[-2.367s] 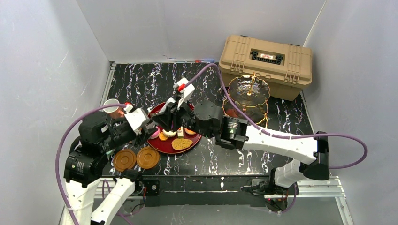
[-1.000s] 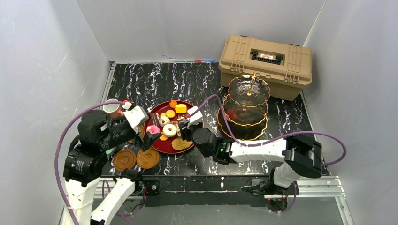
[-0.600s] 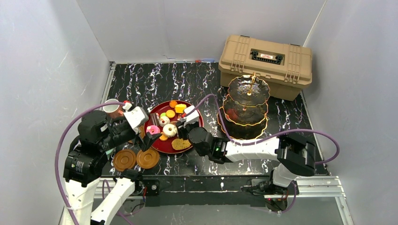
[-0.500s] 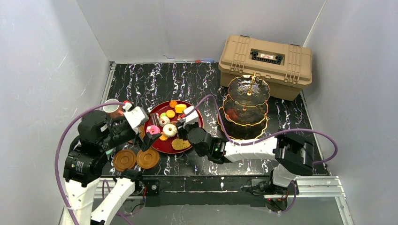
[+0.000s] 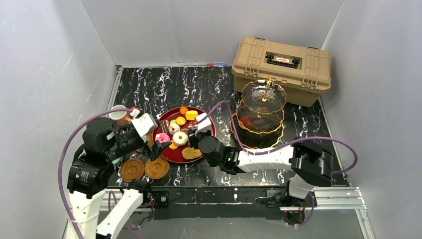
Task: Serve the afternoon tea
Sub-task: Pick up the desert from the tray.
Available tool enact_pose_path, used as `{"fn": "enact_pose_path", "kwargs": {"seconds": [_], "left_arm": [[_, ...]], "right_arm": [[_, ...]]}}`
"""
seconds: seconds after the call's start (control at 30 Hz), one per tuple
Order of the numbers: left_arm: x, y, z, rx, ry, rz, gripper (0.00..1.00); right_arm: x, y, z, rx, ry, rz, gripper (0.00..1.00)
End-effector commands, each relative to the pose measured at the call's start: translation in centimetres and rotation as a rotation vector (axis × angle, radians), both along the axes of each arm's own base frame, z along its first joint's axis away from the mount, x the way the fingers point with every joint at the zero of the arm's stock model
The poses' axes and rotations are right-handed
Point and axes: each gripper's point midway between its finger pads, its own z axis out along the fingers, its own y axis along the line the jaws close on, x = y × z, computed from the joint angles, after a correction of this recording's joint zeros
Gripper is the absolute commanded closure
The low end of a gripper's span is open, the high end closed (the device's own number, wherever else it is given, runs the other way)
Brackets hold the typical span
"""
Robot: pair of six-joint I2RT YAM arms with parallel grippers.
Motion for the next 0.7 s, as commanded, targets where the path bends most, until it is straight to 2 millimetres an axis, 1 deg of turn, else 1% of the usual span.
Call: {"fn": "enact_pose_path", "kwargs": {"seconds": [0.0, 0.23, 0.37, 0.5, 0.67], "left_arm": [[-0.5, 0.0, 0.1, 0.000, -0.006, -0.013, 0.15], [-0.5, 0.0, 0.2, -0.002, -0.005, -0.012, 0.16], [-0.5, 0.1, 0.1, 0.005, -0.004, -0.009, 0.16], [-0.6, 0.0, 0.0, 0.004, -0.001, -0.013, 0.16], [-0.5, 0.1, 0.0, 0.007, 0.000, -0.010, 0.16]], "right_arm": [[0.3, -0.7, 1.1, 0.068, 0.007, -0.050, 0.49], [0.2, -0.2, 0.2, 0.077, 0.033, -0.051, 0.42], [0.0, 0.1, 0.6, 0.091, 0.031, -0.042, 0.40], [0.0, 0.2, 0.7, 0.083, 0.028, -0.044, 0.40], [0.1, -0.1, -0.3, 0.063, 0.042, -0.063, 0.43]]}}
